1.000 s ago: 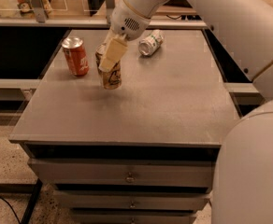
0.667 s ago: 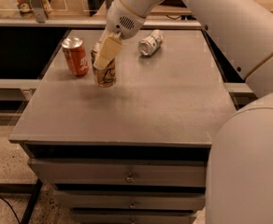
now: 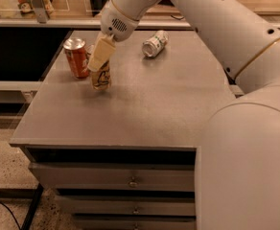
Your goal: Move orange can near coke can
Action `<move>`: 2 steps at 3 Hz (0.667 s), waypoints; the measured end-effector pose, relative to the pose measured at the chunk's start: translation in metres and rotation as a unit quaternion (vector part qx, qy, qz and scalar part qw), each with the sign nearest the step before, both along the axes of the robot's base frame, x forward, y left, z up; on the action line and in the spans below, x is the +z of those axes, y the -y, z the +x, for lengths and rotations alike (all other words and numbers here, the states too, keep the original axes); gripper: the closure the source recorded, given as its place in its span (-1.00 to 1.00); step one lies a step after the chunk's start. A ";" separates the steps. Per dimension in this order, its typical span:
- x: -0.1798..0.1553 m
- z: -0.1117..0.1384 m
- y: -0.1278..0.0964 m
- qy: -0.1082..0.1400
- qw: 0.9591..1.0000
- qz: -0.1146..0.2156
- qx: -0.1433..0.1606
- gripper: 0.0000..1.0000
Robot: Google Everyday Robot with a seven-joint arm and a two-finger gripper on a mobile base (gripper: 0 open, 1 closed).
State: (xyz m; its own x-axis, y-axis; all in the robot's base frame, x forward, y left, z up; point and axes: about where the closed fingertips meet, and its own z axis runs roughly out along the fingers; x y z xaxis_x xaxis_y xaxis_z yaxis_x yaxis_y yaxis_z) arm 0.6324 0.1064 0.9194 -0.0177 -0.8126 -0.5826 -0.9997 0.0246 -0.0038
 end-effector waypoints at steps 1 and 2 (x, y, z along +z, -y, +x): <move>-0.007 0.004 -0.009 -0.002 1.000 -0.003 -0.003 -0.03; -0.012 0.005 -0.017 -0.005 1.000 -0.003 -0.003 -0.49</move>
Offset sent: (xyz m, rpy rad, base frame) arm 0.0066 0.0217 -0.0136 -0.0076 0.0108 -0.0104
